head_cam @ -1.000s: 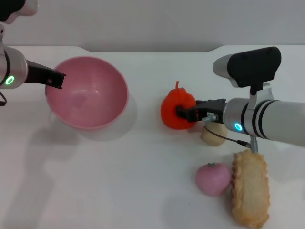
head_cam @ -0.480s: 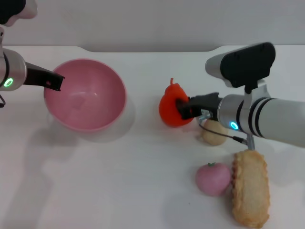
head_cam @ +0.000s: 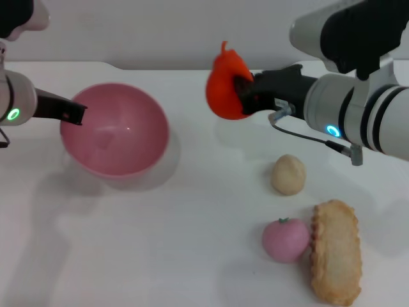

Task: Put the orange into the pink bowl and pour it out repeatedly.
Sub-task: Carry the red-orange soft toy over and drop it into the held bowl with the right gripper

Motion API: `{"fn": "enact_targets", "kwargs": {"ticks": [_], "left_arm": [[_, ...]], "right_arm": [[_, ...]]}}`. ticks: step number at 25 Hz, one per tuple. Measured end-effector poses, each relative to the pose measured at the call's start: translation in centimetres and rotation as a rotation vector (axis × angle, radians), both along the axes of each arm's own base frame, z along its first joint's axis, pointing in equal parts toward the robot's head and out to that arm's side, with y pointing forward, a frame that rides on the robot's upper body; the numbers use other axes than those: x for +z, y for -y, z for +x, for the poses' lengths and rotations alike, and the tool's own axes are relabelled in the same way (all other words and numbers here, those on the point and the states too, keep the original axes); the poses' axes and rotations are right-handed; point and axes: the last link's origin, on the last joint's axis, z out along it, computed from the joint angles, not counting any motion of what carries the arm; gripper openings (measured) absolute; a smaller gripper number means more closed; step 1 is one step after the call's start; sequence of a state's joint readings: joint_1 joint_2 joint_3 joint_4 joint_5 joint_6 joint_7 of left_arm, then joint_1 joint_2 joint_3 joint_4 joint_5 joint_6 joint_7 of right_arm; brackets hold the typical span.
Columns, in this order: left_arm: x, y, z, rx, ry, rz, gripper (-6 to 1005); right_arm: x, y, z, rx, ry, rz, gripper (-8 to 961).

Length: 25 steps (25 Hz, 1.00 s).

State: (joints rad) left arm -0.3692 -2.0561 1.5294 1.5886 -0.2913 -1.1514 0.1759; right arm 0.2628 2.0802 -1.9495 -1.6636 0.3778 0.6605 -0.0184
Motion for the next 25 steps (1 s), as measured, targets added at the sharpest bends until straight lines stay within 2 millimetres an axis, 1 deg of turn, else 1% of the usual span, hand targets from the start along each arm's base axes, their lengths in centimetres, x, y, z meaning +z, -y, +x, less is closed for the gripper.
{"fn": "enact_targets", "kwargs": {"ticks": [2, 4, 6, 7, 8, 9, 14, 22, 25], "left_arm": [[-0.2, -0.2, 0.3, -0.008, 0.007, -0.005, 42], [-0.5, -0.3, 0.6, -0.018, 0.015, -0.013, 42], [-1.1, -0.4, 1.3, -0.037, 0.024, -0.031, 42], [-1.1, -0.4, 1.3, -0.037, 0.024, -0.031, 42], [-1.7, -0.5, 2.2, -0.065, 0.031, -0.051, 42], [-2.0, -0.6, 2.7, -0.078, 0.034, -0.061, 42], [-2.2, -0.7, 3.2, -0.093, 0.033, -0.070, 42], [-2.3, -0.6, 3.7, -0.113, 0.043, -0.085, 42], [-2.4, -0.5, 3.8, -0.119, 0.047, -0.091, 42]], "right_arm": [[0.0, 0.6, -1.3, 0.035, -0.008, -0.010, 79], [-0.6, 1.2, -2.7, 0.081, -0.014, -0.033, 67], [-1.3, 1.7, -3.5, 0.110, -0.018, -0.054, 62], [-1.7, 1.8, -3.7, 0.119, -0.021, -0.063, 60], [-2.1, 1.7, -3.7, 0.118, -0.034, -0.065, 57], [-2.2, 1.6, -3.6, 0.113, -0.042, -0.064, 58], [-2.3, 1.5, -3.6, 0.090, -0.077, -0.060, 65], [-2.8, 1.8, -3.7, 0.091, -0.081, -0.078, 75], [-2.7, 1.9, -3.8, 0.091, -0.086, -0.080, 182]]}}
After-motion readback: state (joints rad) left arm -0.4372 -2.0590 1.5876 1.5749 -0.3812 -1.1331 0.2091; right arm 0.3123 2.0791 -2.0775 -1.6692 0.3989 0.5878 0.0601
